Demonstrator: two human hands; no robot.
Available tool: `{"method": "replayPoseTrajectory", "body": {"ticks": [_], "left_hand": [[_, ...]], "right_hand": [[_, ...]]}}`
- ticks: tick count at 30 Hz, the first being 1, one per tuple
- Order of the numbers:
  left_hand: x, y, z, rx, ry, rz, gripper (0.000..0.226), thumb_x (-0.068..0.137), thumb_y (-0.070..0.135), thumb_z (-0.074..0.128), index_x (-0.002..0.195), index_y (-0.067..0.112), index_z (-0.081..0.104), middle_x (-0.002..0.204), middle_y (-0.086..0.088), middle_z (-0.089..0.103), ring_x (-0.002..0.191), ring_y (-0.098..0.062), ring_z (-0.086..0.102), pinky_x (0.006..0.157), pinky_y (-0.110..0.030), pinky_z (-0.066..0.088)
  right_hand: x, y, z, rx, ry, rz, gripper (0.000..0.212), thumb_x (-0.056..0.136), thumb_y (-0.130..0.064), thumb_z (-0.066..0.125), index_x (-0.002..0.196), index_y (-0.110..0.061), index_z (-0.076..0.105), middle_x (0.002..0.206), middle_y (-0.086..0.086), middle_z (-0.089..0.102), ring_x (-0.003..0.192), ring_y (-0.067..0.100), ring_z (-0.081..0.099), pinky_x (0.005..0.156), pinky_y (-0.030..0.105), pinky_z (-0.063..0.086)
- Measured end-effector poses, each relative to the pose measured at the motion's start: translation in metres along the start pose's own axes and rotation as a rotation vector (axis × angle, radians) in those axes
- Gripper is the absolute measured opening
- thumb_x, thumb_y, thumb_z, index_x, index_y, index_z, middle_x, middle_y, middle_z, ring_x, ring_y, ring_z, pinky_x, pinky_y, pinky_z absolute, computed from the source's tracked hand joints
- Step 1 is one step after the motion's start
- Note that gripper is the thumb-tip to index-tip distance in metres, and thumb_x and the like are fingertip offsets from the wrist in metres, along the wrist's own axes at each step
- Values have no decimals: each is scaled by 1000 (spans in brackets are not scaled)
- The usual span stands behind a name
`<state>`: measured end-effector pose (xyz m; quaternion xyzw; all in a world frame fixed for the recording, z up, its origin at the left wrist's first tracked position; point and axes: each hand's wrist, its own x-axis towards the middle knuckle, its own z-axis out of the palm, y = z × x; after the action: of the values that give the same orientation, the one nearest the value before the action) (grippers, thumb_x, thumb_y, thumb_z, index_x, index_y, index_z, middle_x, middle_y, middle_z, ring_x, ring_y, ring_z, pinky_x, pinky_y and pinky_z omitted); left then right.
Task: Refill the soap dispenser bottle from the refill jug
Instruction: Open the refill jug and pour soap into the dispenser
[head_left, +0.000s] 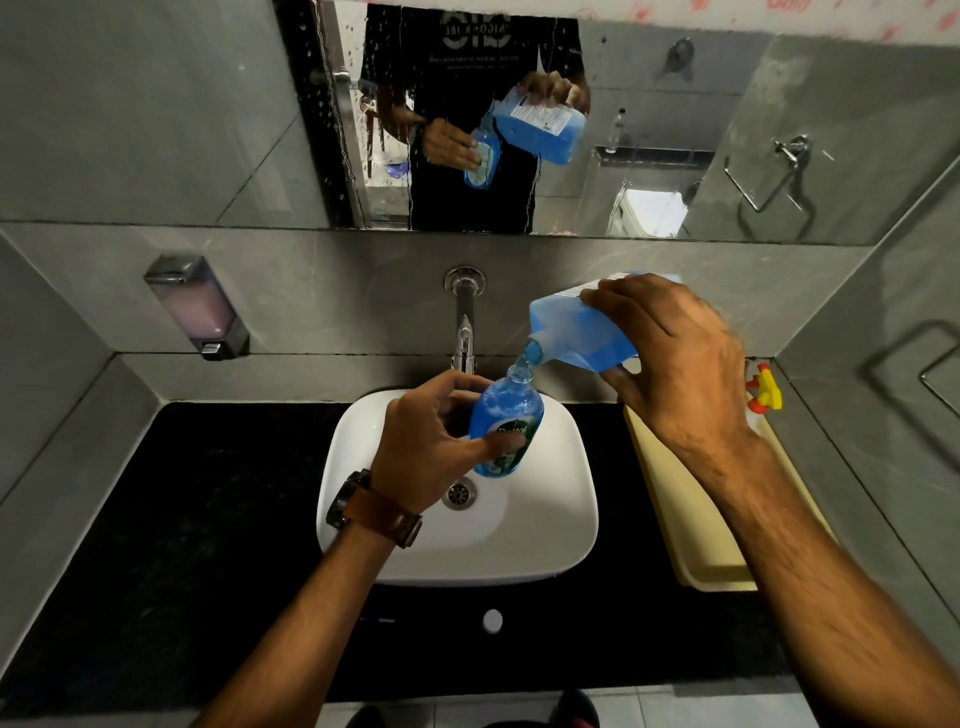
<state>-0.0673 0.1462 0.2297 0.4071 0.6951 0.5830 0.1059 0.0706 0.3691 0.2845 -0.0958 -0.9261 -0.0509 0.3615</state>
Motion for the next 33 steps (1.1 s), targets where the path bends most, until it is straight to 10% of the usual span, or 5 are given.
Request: {"method": "replayPoseTrajectory", "body": {"ticks": [20,25,33], "left_hand": [[1,-2,3,14,5,23,52,71,22,90,117,13,65,100,1,78,88,-9,76,75,-25,63],[-35,-36,24,-8,-78,-66,54,72,28,89,119,16,64,102,5,77,93,-11,75,80,-24,62],[-63,-66,12,-7,-38,-165,52,65,37,92,108,46,63,105,24,72,98,-2,71,84,-10,53]], "right_hand": [[-5,-8,-4,85,-15,39,58,100,-65,36,139,-28,56,136,-2,60,123,22,55,97,40,50],[-70,-23,21,263,-163,327,69,73,-34,85,135,-38,55,124,-9,67,109,13,59,82,37,56],[-121,-31,42,736,-180,669,78,54,-29,99,123,-34,63,111,-14,75,100,4,73,88,31,61]]}}
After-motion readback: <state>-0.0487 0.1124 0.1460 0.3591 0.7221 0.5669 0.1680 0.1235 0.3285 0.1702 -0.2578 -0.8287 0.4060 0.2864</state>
